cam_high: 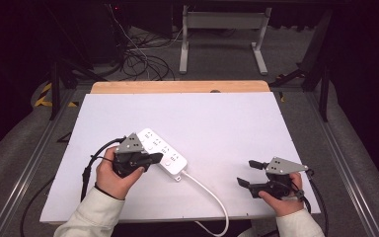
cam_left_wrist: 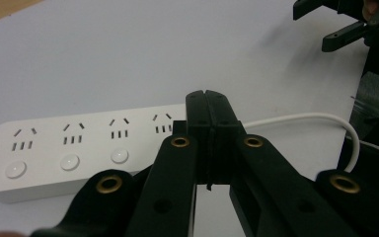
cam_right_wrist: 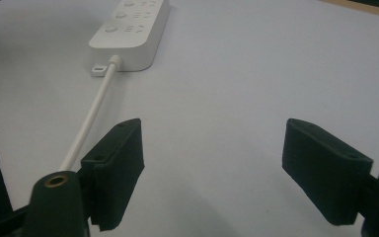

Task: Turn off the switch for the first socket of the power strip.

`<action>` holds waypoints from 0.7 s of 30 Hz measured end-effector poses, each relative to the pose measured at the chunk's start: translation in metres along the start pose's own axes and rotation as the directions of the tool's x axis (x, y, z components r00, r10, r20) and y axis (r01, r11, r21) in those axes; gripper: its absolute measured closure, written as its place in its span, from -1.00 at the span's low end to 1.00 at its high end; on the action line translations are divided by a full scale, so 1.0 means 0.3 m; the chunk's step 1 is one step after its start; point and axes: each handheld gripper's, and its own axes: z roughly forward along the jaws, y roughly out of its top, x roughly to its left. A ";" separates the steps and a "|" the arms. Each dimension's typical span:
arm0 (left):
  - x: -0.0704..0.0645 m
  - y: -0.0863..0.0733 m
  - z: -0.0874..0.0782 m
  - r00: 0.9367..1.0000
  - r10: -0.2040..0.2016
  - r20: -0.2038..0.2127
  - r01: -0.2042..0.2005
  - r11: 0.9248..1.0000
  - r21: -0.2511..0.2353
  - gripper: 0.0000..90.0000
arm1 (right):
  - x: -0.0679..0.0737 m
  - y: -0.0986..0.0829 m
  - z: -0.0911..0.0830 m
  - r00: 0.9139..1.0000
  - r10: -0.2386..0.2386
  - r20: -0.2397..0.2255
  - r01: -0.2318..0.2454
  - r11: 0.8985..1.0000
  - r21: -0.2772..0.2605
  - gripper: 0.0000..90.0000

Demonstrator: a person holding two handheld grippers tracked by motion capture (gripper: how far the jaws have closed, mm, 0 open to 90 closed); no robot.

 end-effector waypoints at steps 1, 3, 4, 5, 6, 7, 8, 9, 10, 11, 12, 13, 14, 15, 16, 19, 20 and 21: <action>0.003 0.005 0.004 1.000 -0.001 0.004 0.001 1.000 0.011 1.00 | 0.000 0.000 0.000 1.000 0.000 0.000 0.000 1.000 0.000 -0.47; 0.010 0.015 0.016 1.000 -0.008 0.010 0.007 1.000 0.030 1.00 | -0.001 0.000 0.000 1.000 0.000 -0.001 0.000 1.000 0.000 -0.47; 0.012 0.018 0.020 1.000 -0.014 0.013 0.013 0.999 0.038 1.00 | -0.001 -0.001 0.000 1.000 0.000 -0.001 0.000 1.000 0.001 -0.47; 0.014 0.021 0.026 1.000 -0.017 0.017 0.016 0.999 0.046 1.00 | -0.001 -0.001 0.000 1.000 0.000 -0.001 0.000 1.000 0.001 -0.47; 0.016 0.025 0.034 1.000 -0.021 0.020 0.020 0.998 0.056 1.00 | -0.002 -0.001 0.000 1.000 0.000 -0.002 0.000 1.000 0.001 -0.47; 0.019 0.030 0.041 1.000 -0.018 0.021 0.017 0.998 0.068 1.00 | -0.001 -0.001 0.000 1.000 0.000 -0.003 0.000 1.000 0.001 -0.47; 0.021 0.034 0.049 1.000 -0.019 0.020 0.018 0.997 0.081 1.00 | -0.001 -0.001 0.000 1.000 0.000 -0.003 0.000 1.000 0.001 -0.47; 0.022 0.038 0.057 0.999 -0.023 0.024 0.021 0.995 0.094 1.00 | -0.001 -0.001 0.000 1.000 0.001 -0.004 -0.001 1.000 0.001 -0.47; 0.024 0.042 0.065 0.999 -0.022 0.025 0.019 0.994 0.103 1.00 | -0.001 -0.001 0.000 1.000 0.002 -0.005 -0.002 1.000 0.002 -0.47; 0.026 0.046 0.072 0.999 -0.023 0.026 0.019 0.993 0.115 1.00 | 0.000 -0.001 0.001 1.000 0.001 -0.007 -0.001 1.000 0.002 -0.47; 0.027 0.049 0.080 0.999 -0.024 0.027 0.020 0.992 0.128 1.00 | 0.000 -0.001 0.001 1.000 0.001 -0.007 -0.001 1.000 0.003 -0.47; 0.029 0.051 0.088 0.999 -0.026 0.030 0.021 0.990 0.137 1.00 | 0.000 -0.001 0.001 1.000 0.001 -0.008 -0.001 1.000 0.003 -0.47; 0.030 0.054 0.095 0.999 -0.029 0.031 0.024 0.989 0.148 1.00 | 0.000 -0.001 0.001 1.000 0.001 -0.008 -0.001 1.000 0.003 -0.47; 0.032 0.056 0.102 0.999 -0.031 0.032 0.026 0.987 0.160 1.00 | -0.001 -0.001 0.001 1.000 0.002 -0.009 -0.002 1.000 0.001 -0.47; 0.035 0.058 0.110 0.999 -0.031 0.032 0.025 0.985 0.173 1.00 | -0.001 -0.001 0.001 1.000 0.002 -0.009 -0.002 1.000 0.001 -0.47; 0.042 0.062 0.136 0.999 -0.035 0.030 0.028 0.977 0.210 1.00 | -0.001 -0.002 0.001 1.000 0.001 -0.011 -0.001 1.000 0.001 -0.47; 0.045 0.063 0.146 0.999 -0.036 0.024 0.029 0.973 0.228 1.00 | -0.001 -0.002 0.000 1.000 0.001 -0.011 -0.001 1.000 0.001 -0.47; 0.048 0.063 0.154 0.999 -0.038 0.024 0.031 0.971 0.239 1.00 | -0.001 -0.002 0.000 1.000 -0.001 -0.012 0.001 1.000 0.003 -0.47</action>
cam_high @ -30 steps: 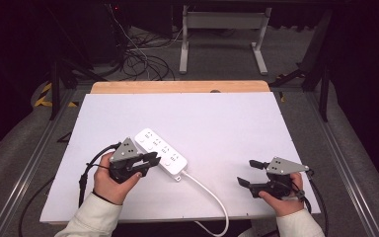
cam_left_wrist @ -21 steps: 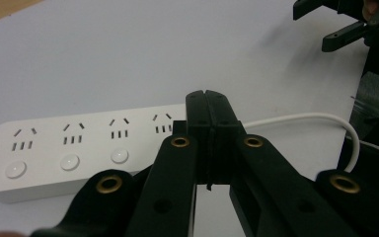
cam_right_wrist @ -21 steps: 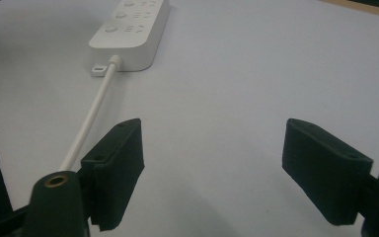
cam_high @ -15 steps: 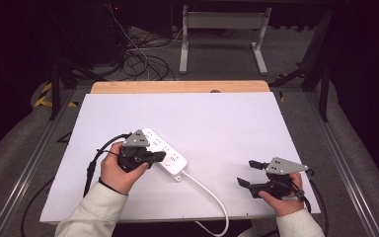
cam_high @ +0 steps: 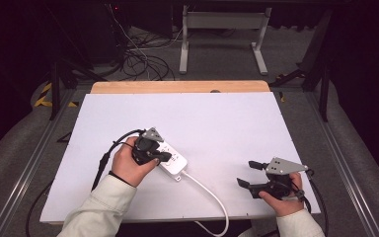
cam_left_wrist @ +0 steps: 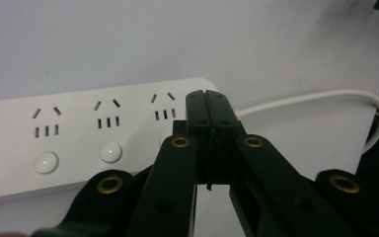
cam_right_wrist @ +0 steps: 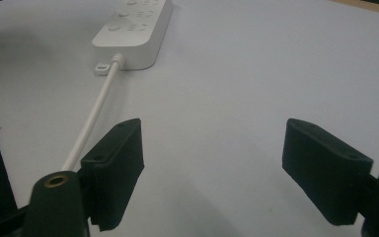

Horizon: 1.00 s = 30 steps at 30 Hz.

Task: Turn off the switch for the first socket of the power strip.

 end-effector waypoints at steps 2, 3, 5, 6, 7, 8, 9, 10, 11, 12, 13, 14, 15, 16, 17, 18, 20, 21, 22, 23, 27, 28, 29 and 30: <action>0.005 0.004 0.013 1.000 0.002 -0.002 -0.002 1.000 0.021 1.00 | 0.000 0.000 0.000 1.000 0.001 -0.001 -0.001 1.000 -0.001 -0.47; 0.008 0.007 0.020 1.000 0.004 -0.002 -0.004 0.999 0.034 1.00 | 0.000 0.000 0.000 1.000 -0.001 -0.001 0.001 1.000 0.001 -0.47; 0.012 0.010 0.033 1.000 -0.003 -0.004 0.003 0.999 0.054 1.00 | 0.000 -0.001 0.001 1.000 0.000 -0.002 0.000 1.000 0.002 -0.47; 0.016 0.012 0.040 1.000 0.000 -0.009 0.000 0.998 0.067 1.00 | 0.000 -0.001 0.001 1.000 0.000 -0.003 0.000 1.000 0.003 -0.47; 0.018 0.012 0.045 1.000 -0.002 -0.008 0.003 0.997 0.073 1.00 | 0.000 -0.001 0.001 1.000 0.000 -0.003 0.000 1.000 0.003 -0.47; 0.021 0.012 0.051 1.000 -0.005 -0.008 0.006 0.997 0.082 1.00 | 0.000 -0.001 0.001 1.000 0.000 -0.003 0.000 1.000 0.003 -0.47; 0.024 0.013 0.056 1.000 -0.004 -0.010 0.005 0.996 0.091 1.00 | 0.000 -0.001 0.001 1.000 0.000 -0.003 0.000 1.000 0.003 -0.47; 0.027 0.012 0.062 1.000 -0.010 -0.007 0.011 0.995 0.097 1.00 | 0.000 -0.001 0.002 1.000 0.000 -0.004 0.000 1.000 0.004 -0.47; 0.031 0.011 0.066 1.000 -0.011 -0.013 0.012 0.995 0.104 1.00 | 0.000 -0.001 0.002 1.000 -0.001 -0.004 0.001 1.000 0.004 -0.47; 0.036 0.011 0.071 1.000 -0.011 -0.013 0.012 0.994 0.111 1.00 | 0.000 -0.001 0.002 1.000 -0.001 -0.005 0.001 1.000 0.004 -0.47; 0.040 0.010 0.074 1.000 -0.012 -0.015 0.014 0.993 0.119 1.00 | 0.000 -0.001 0.002 1.000 -0.001 -0.005 0.001 1.000 0.004 -0.47; 0.044 0.010 0.078 1.000 -0.015 -0.016 0.017 0.992 0.125 1.00 | 0.000 -0.001 0.002 1.000 -0.001 -0.005 0.001 1.000 0.005 -0.47; 0.047 0.011 0.081 1.000 -0.020 -0.013 0.022 0.991 0.131 1.00 | 0.000 -0.002 0.003 1.000 -0.001 -0.005 0.001 1.000 0.006 -0.47; 0.049 0.012 0.086 1.000 -0.027 -0.007 0.028 0.990 0.137 1.00 | 0.000 -0.002 0.003 1.000 -0.001 -0.005 0.001 1.000 0.007 -0.47; 0.049 0.013 0.089 0.999 -0.032 -0.006 0.032 0.990 0.141 1.00 | 0.000 -0.002 0.004 1.000 -0.002 -0.006 0.002 1.000 0.008 -0.47; 0.051 0.014 0.092 0.999 -0.034 -0.002 0.034 0.988 0.148 1.00 | 0.000 -0.002 0.004 1.000 -0.001 -0.006 0.002 1.000 0.009 -0.47; 0.053 0.016 0.100 0.999 -0.037 0.000 0.037 0.985 0.166 1.00 | 0.000 -0.002 0.004 1.000 -0.002 -0.007 0.002 1.000 0.009 -0.47; 0.053 0.017 0.104 0.999 -0.046 0.004 0.044 0.984 0.174 1.00 | -0.001 -0.003 0.004 1.000 -0.003 -0.007 0.003 1.000 0.010 -0.47; 0.054 0.019 0.106 0.999 -0.042 0.001 0.041 0.982 0.182 1.00 | -0.001 -0.003 0.004 1.000 -0.003 -0.007 0.003 1.000 0.010 -0.47; 0.054 0.021 0.108 0.999 -0.040 -0.001 0.039 0.982 0.187 1.00 | -0.001 -0.003 0.005 1.000 -0.002 -0.008 0.002 1.000 0.010 -0.47; 0.052 0.029 0.117 0.999 -0.047 -0.001 0.046 0.978 0.202 1.00 | 0.000 -0.003 0.005 1.000 -0.002 -0.010 0.003 1.000 0.012 -0.48; 0.052 0.030 0.119 0.999 -0.047 -0.001 0.046 0.977 0.208 1.00 | 0.000 -0.003 0.005 1.000 -0.003 -0.011 0.003 1.000 0.012 -0.48; 0.051 0.032 0.122 0.999 -0.047 -0.002 0.046 0.977 0.210 1.00 | 0.000 -0.003 0.005 1.000 -0.003 -0.011 0.003 1.000 0.012 -0.48; 0.052 0.033 0.123 0.999 -0.044 -0.004 0.043 0.975 0.216 1.00 | 0.000 -0.003 0.005 1.000 -0.003 -0.011 0.003 1.000 0.012 -0.48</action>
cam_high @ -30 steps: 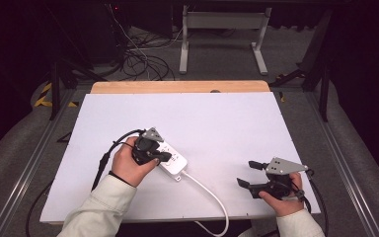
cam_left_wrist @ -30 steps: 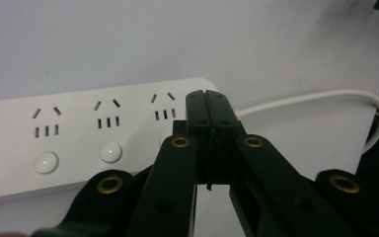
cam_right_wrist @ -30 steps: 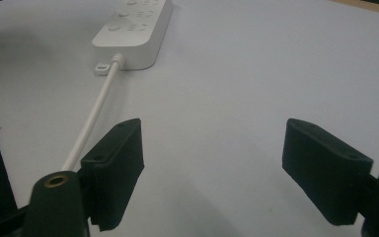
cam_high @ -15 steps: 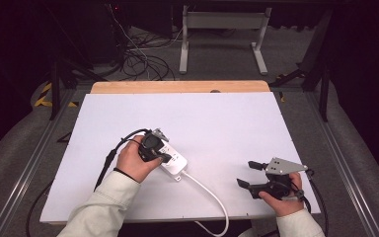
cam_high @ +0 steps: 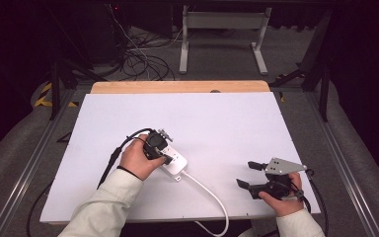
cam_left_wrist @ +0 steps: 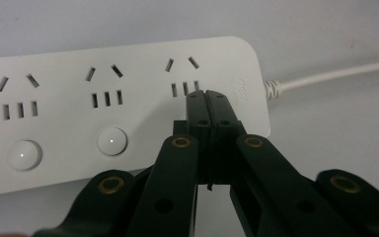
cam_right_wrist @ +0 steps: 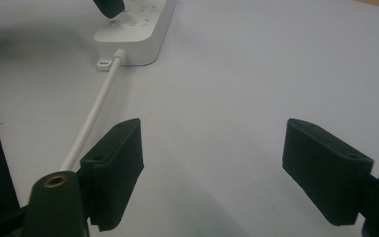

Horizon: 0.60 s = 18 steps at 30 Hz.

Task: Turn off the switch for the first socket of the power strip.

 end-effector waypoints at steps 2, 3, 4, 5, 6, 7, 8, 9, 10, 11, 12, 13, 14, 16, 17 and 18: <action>-0.001 0.003 0.003 1.000 -0.003 -0.006 0.003 1.000 0.005 1.00 | 0.000 0.000 0.000 1.000 0.000 0.000 0.000 1.000 0.000 -0.48; 0.000 0.004 0.005 1.000 -0.002 -0.003 0.002 1.000 0.006 1.00 | 0.000 0.000 0.000 1.000 0.000 -0.001 0.000 1.000 0.000 -0.48; 0.001 0.006 0.006 1.000 0.006 -0.011 -0.006 1.000 0.006 1.00 | 0.000 0.000 0.000 1.000 -0.001 -0.001 0.001 1.000 0.001 -0.48; 0.001 0.007 0.007 1.000 0.006 -0.013 -0.006 1.000 0.008 1.00 | 0.000 -0.001 0.001 1.000 -0.002 -0.001 0.002 1.000 0.002 -0.48; 0.001 0.007 0.009 1.000 0.007 -0.012 -0.007 1.000 0.007 1.00 | 0.000 -0.001 0.002 1.000 -0.002 -0.002 0.002 1.000 0.002 -0.48; 0.000 0.007 0.010 1.000 0.003 -0.014 -0.003 1.000 0.008 1.00 | 0.000 -0.001 0.002 1.000 -0.002 -0.002 0.002 1.000 0.002 -0.48; 0.000 0.007 0.012 1.000 0.002 -0.015 -0.002 1.000 0.013 1.00 | 0.000 -0.001 0.002 1.000 -0.002 -0.002 0.002 1.000 0.003 -0.48; 0.000 0.008 0.013 1.000 0.003 -0.017 -0.003 1.000 0.017 1.00 | 0.001 -0.001 0.002 1.000 -0.002 -0.003 0.002 1.000 0.003 -0.48; 0.001 0.008 0.015 1.000 0.002 -0.015 -0.001 1.000 0.016 1.00 | 0.001 -0.001 0.003 1.000 -0.003 -0.003 0.003 1.000 0.003 -0.48; 0.001 0.008 0.015 1.000 -0.002 -0.014 0.002 1.000 0.015 1.00 | 0.001 -0.001 0.003 1.000 -0.003 -0.004 0.003 1.000 0.003 -0.48; 0.001 0.008 0.015 1.000 -0.002 -0.014 0.003 1.000 0.015 1.00 | 0.001 -0.001 0.003 1.000 -0.003 -0.004 0.003 1.000 0.003 -0.48; 0.001 0.008 0.015 1.000 -0.003 -0.016 0.003 1.000 0.015 1.00 | 0.001 -0.001 0.003 1.000 -0.003 -0.005 0.003 1.000 0.003 -0.48; 0.002 0.008 0.015 1.000 0.001 -0.015 -0.001 1.000 0.015 1.00 | 0.001 -0.001 0.003 1.000 -0.003 -0.005 0.003 1.000 0.003 -0.48; 0.003 0.008 0.015 1.000 0.001 -0.014 -0.001 1.000 0.015 1.00 | 0.001 -0.001 0.004 1.000 -0.004 -0.005 0.004 1.000 0.004 -0.48; 0.001 0.008 0.016 1.000 -0.003 -0.015 0.003 1.000 0.016 1.00 | 0.001 -0.001 0.004 1.000 -0.004 -0.006 0.004 1.000 0.004 -0.48; 0.001 0.008 0.017 1.000 -0.001 -0.017 0.002 1.000 0.017 1.00 | 0.002 -0.001 0.005 1.000 -0.004 -0.007 0.004 1.000 0.005 -0.49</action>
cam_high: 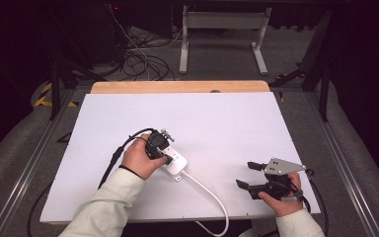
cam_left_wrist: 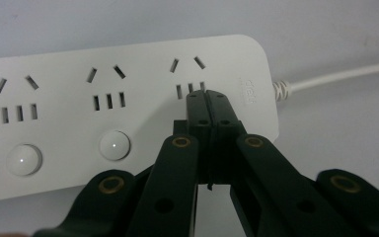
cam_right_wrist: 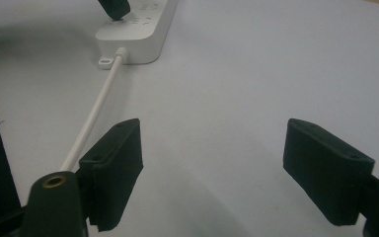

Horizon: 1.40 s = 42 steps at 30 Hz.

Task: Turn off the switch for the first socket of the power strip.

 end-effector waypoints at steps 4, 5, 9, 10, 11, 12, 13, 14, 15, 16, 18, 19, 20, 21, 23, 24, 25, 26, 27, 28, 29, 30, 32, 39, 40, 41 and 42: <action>0.000 -0.001 0.003 1.000 0.000 0.003 0.000 1.000 0.000 1.00 | 0.001 0.000 0.000 1.000 0.001 -0.001 -0.001 1.000 -0.002 -0.49; 0.000 -0.002 0.004 1.000 0.002 0.002 -0.002 1.000 -0.001 1.00 | 0.001 0.000 0.000 1.000 0.000 -0.001 0.000 1.000 -0.002 -0.49; 0.001 -0.003 0.005 1.000 0.006 0.002 -0.006 1.000 0.005 1.00 | 0.001 0.000 0.001 1.000 0.000 -0.001 0.000 1.000 0.000 -0.49; 0.001 -0.003 0.006 1.000 0.005 0.002 -0.005 1.000 0.004 1.00 | 0.001 0.000 0.001 1.000 0.001 -0.002 -0.001 1.000 -0.001 -0.49; 0.001 -0.004 0.007 1.000 0.007 0.003 -0.007 1.000 0.003 1.00 | 0.001 0.000 0.000 1.000 -0.001 -0.001 0.001 1.000 0.001 -0.49; 0.001 -0.004 0.007 1.000 0.008 0.003 -0.008 1.000 0.001 1.00 | 0.002 0.000 0.000 1.000 -0.002 -0.001 0.002 1.000 0.000 -0.49; 0.002 -0.005 0.007 1.000 0.015 0.001 -0.015 1.000 -0.002 1.00 | 0.002 0.000 0.000 1.000 -0.002 -0.002 0.002 1.000 0.001 -0.49; 0.002 -0.007 0.007 1.000 0.014 0.001 -0.014 1.000 -0.005 1.00 | 0.002 0.000 0.001 1.000 -0.002 -0.002 0.002 1.000 0.003 -0.50; 0.002 -0.008 0.008 1.000 0.010 0.005 -0.010 1.000 -0.011 1.00 | 0.002 0.000 0.001 1.000 -0.002 -0.002 0.002 1.000 0.003 -0.50; 0.003 -0.010 0.007 1.000 0.010 0.006 -0.010 1.000 -0.010 1.00 | 0.002 0.000 0.001 1.000 -0.002 -0.002 0.002 1.000 0.004 -0.50; 0.003 -0.011 0.007 1.000 0.011 0.007 -0.011 1.000 -0.010 1.00 | 0.002 0.000 0.001 1.000 -0.003 -0.002 0.003 1.000 0.005 -0.50; 0.003 -0.011 0.007 1.000 0.012 0.006 -0.011 1.000 -0.010 1.00 | 0.002 0.000 0.002 1.000 -0.004 -0.002 0.004 1.000 0.004 -0.50; 0.002 -0.011 0.007 1.000 0.013 0.004 -0.013 1.000 -0.010 1.00 | 0.002 0.000 0.001 1.000 -0.004 -0.002 0.004 1.000 0.004 -0.50; 0.000 -0.012 0.008 1.000 0.011 0.004 -0.011 1.000 -0.013 1.00 | 0.002 0.000 0.001 1.000 -0.004 -0.002 0.004 1.000 0.004 -0.50; -0.002 -0.012 0.008 1.000 0.014 -0.003 -0.014 1.000 -0.014 1.00 | 0.003 0.001 0.001 1.000 -0.004 -0.002 0.004 1.000 0.004 -0.50; -0.002 -0.012 0.008 1.000 0.015 -0.004 -0.015 1.000 -0.015 1.00 | 0.003 0.001 0.001 1.000 -0.004 -0.002 0.004 1.000 0.004 -0.50; -0.003 -0.013 0.008 1.000 0.016 -0.006 -0.016 1.000 -0.016 1.00 | 0.003 0.001 0.001 1.000 -0.006 -0.002 0.006 1.000 0.004 -0.50; -0.003 -0.013 0.008 1.000 0.021 -0.012 -0.021 1.000 -0.017 1.00 | 0.003 0.001 0.001 1.000 -0.006 -0.003 0.006 1.000 0.004 -0.50; -0.005 -0.013 0.008 1.000 0.021 -0.016 -0.021 1.000 -0.015 1.00 | 0.003 0.001 0.001 1.000 -0.005 -0.003 0.006 1.000 0.004 -0.50; -0.006 -0.013 0.008 1.000 0.021 -0.020 -0.021 1.000 -0.016 1.00 | 0.003 0.001 0.001 1.000 -0.006 -0.002 0.006 1.000 0.004 -0.50; -0.009 -0.013 0.008 1.000 0.013 -0.018 -0.013 1.000 -0.011 1.00 | 0.004 0.001 0.001 1.000 -0.006 -0.003 0.006 1.000 0.005 -0.50; -0.011 -0.012 0.008 1.000 0.008 -0.017 -0.008 1.000 -0.007 1.00 | 0.004 0.001 0.001 1.000 -0.007 -0.003 0.007 1.000 0.005 -0.50; -0.013 -0.012 0.007 0.999 0.018 -0.027 -0.018 1.000 -0.001 1.00 | 0.004 0.001 0.001 1.000 -0.008 -0.003 0.008 1.000 0.005 -0.50; -0.016 -0.012 0.008 0.999 0.017 -0.036 -0.017 1.000 -0.005 1.00 | 0.007 0.001 0.003 1.000 -0.010 -0.006 0.010 1.000 0.008 -0.50; -0.016 -0.012 0.008 0.999 0.016 -0.036 -0.016 1.000 -0.005 1.00 | 0.007 0.001 0.003 1.000 -0.009 -0.005 0.009 1.000 0.008 -0.50; -0.016 -0.013 0.008 0.999 0.015 -0.037 -0.015 1.000 -0.007 1.00 | 0.007 0.001 0.003 1.000 -0.009 -0.006 0.009 1.000 0.008 -0.50; -0.017 -0.013 0.008 0.999 0.016 -0.039 -0.016 1.000 -0.008 1.00 | 0.007 0.001 0.003 1.000 -0.009 -0.006 0.009 1.000 0.009 -0.50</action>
